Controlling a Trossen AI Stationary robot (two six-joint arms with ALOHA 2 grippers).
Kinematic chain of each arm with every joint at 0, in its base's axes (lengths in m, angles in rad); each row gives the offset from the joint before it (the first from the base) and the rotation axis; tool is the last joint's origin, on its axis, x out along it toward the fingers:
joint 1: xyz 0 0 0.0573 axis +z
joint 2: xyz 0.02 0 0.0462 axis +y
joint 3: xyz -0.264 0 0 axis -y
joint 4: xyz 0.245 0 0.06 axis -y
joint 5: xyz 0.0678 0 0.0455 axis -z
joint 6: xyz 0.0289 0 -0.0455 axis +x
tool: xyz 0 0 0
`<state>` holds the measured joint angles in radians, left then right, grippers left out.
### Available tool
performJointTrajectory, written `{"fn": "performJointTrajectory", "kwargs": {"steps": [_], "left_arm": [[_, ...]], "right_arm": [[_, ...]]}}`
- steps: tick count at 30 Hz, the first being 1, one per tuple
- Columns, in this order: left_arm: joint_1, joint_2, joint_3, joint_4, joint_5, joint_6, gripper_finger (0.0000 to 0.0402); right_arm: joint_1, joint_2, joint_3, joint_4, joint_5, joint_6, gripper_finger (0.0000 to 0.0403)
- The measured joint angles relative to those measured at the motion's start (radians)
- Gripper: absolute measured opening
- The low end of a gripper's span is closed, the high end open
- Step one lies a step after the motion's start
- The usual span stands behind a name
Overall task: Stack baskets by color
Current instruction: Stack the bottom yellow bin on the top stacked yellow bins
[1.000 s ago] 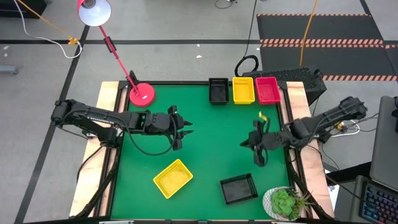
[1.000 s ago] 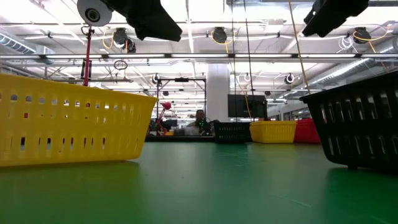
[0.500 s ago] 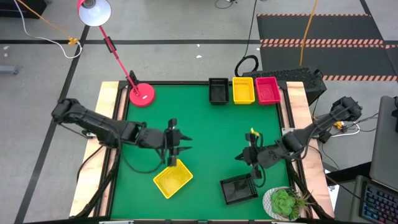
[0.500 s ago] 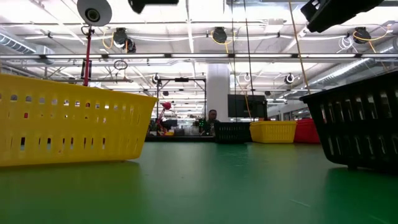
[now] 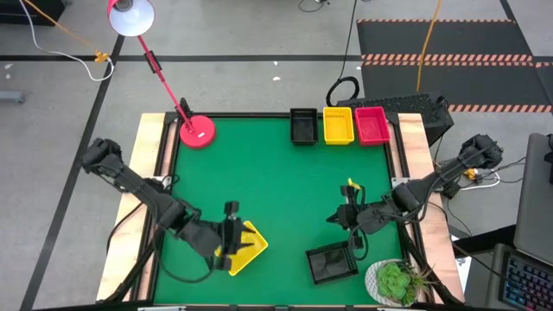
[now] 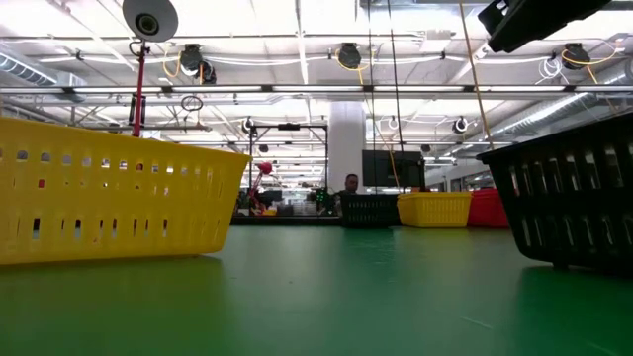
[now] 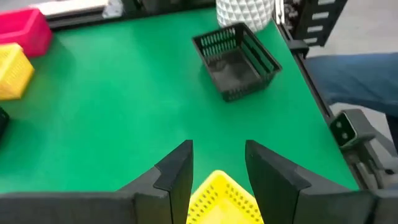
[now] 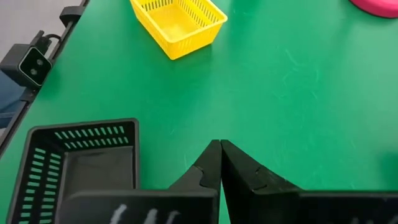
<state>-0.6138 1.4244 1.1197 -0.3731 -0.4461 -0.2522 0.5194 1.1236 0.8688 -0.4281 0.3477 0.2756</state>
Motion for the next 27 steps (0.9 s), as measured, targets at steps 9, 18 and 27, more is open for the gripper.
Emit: {"fn": "performJointTrajectory", "kwargs": {"steps": [9,18,27], "left_arm": [[-0.099,0.13,0.146,-0.187,0.0,-0.098,0.0147],[-0.169,0.26,0.281,-0.349,0.026,-0.181,0.0149],[-0.185,0.326,0.284,-0.386,0.143,-0.205,0.0237]], "right_arm": [[0.0,0.0,0.0,0.014,0.0,0.044,0.0],[0.004,0.0,-0.014,0.072,-0.003,0.101,0.0],[0.006,0.0,-0.075,0.174,-0.009,0.08,0.0]]}}
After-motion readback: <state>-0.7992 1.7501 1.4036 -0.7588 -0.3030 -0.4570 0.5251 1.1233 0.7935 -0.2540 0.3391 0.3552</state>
